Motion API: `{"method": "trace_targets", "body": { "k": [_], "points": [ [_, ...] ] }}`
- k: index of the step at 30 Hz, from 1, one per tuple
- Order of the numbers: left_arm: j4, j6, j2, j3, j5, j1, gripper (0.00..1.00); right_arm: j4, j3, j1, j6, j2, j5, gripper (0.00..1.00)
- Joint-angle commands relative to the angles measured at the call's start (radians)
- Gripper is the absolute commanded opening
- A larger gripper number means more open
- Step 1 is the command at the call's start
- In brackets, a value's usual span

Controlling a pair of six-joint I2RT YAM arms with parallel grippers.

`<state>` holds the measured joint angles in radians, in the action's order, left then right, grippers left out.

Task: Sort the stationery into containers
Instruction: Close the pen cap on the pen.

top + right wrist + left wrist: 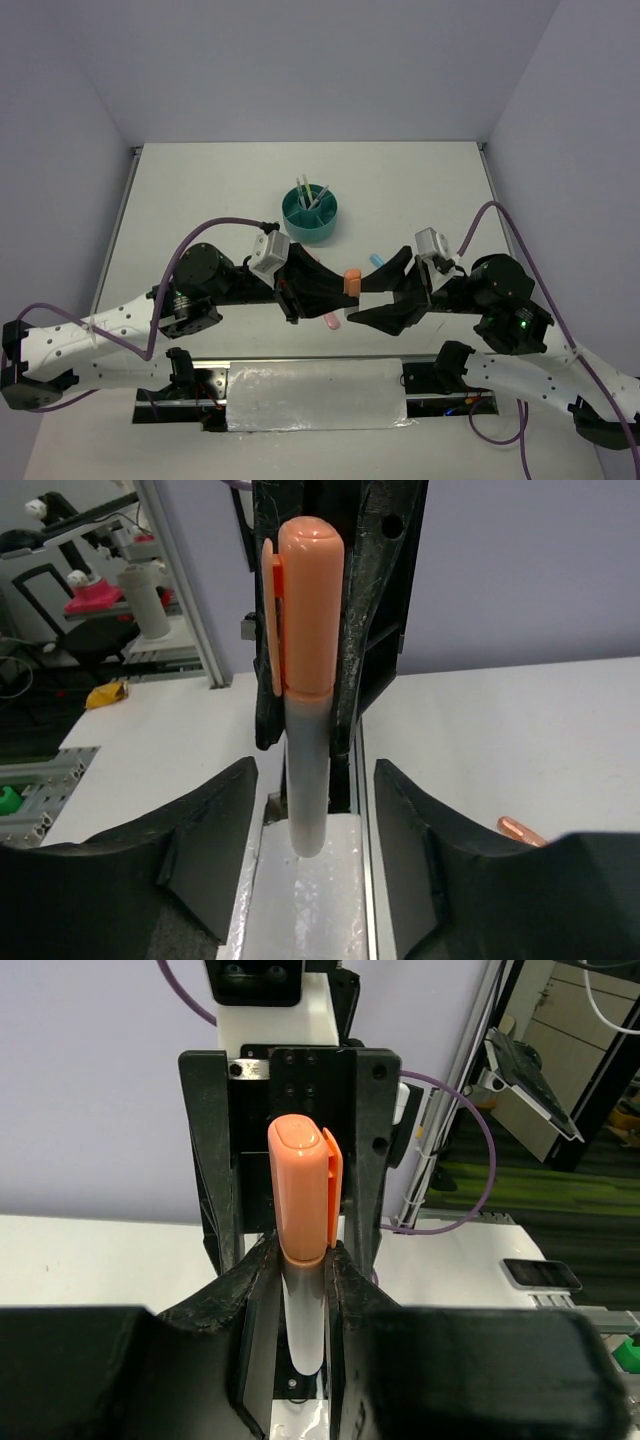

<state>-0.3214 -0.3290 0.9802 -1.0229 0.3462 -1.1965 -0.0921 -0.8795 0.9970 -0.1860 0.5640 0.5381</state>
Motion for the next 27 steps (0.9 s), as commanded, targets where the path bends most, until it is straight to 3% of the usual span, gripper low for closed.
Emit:
{"method": "trace_targets", "body": {
  "k": [1, 5, 9, 12, 13, 17, 18, 21, 27],
  "points": [
    [-0.100, -0.021, 0.000, -0.002, 0.042, -0.005, 0.00, 0.077, -0.035, 0.002, -0.021, 0.037, 0.037, 0.57],
    [-0.122, -0.028, 0.002, 0.004, 0.043, -0.005, 0.00, 0.089, -0.035, 0.002, -0.033, 0.065, 0.045, 0.42],
    [-0.131, -0.033, 0.000, 0.014, 0.036, -0.005, 0.00, 0.127, -0.023, 0.002, -0.041, 0.070, 0.045, 0.16],
    [-0.098, -0.028, 0.003, 0.004, 0.014, -0.005, 0.00, 0.135, -0.012, 0.002, -0.044, 0.060, 0.037, 0.01],
    [-0.087, -0.022, 0.006, 0.001, 0.007, -0.005, 0.01, 0.137, -0.009, 0.002, -0.044, 0.054, 0.036, 0.00],
    [-0.028, 0.001, 0.006, 0.001, -0.048, -0.006, 0.23, 0.114, -0.006, 0.003, -0.036, 0.044, 0.002, 0.00],
    [-0.003, 0.007, 0.002, 0.006, -0.073, -0.006, 0.40, 0.108, -0.006, 0.002, -0.029, 0.039, -0.009, 0.00],
    [0.008, 0.018, -0.021, 0.041, -0.104, -0.005, 0.68, 0.072, -0.009, 0.000, -0.006, 0.022, -0.062, 0.00],
    [0.054, 0.016, -0.078, 0.073, -0.228, -0.006, 0.89, -0.006, -0.039, 0.002, 0.031, 0.045, -0.087, 0.00]
  ]
}}
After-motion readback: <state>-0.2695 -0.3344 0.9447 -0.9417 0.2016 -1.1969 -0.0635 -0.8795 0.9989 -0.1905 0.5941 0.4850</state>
